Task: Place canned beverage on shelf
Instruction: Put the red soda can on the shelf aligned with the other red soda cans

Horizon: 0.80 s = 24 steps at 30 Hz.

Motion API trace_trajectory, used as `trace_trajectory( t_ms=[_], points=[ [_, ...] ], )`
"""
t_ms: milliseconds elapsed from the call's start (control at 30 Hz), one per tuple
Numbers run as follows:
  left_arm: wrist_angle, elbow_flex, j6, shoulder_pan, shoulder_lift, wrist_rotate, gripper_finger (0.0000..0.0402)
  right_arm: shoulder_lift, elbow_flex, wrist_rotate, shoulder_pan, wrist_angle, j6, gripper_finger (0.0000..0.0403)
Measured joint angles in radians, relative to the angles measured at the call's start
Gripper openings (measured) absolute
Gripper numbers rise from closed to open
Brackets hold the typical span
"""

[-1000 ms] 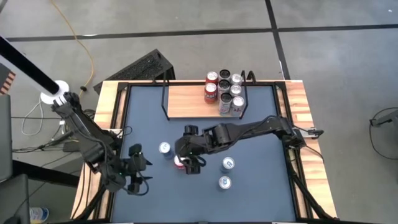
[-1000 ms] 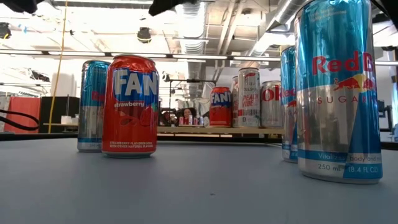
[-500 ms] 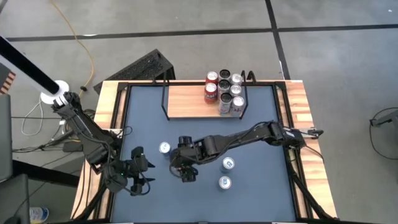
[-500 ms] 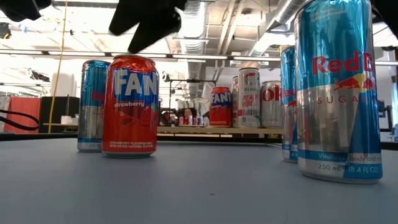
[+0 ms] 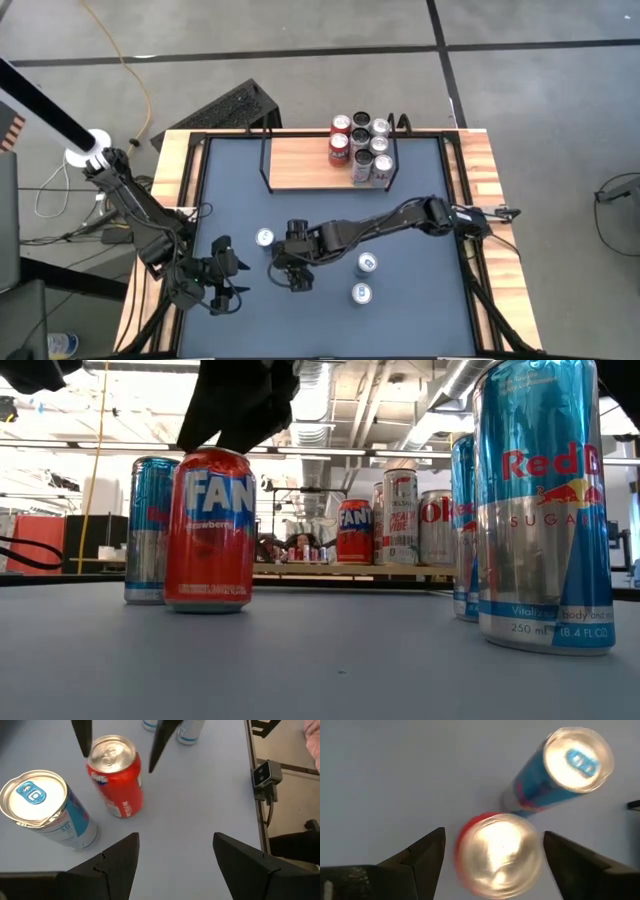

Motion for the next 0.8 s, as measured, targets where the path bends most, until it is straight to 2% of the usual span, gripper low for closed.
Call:
trace_trajectory(
  t_ms=[267, 433, 633, 800],
  points=[
    [0.0, 0.0, 0.003, 0.0, 0.0, 0.0, 0.0244, -0.016, 0.033, 0.004, -0.003, -0.007, -0.011, 0.032],
    [-0.001, 0.0, 0.006, 0.0, 0.0, 0.0, 0.0244, -0.007, 0.032, -0.083, -0.018, -0.028, -0.023, 0.032],
    [-0.001, 0.0, 0.006, 0.0, 0.0, 0.0, 0.0244, -0.007, 0.032, -0.091, -0.035, -0.027, -0.09, 0.032],
    [-0.001, 0.0, 0.006, 0.0, 0.0, 0.0, 0.0244, -0.007, 0.032, -0.149, -0.054, -0.029, -0.078, 0.032]
  ],
)
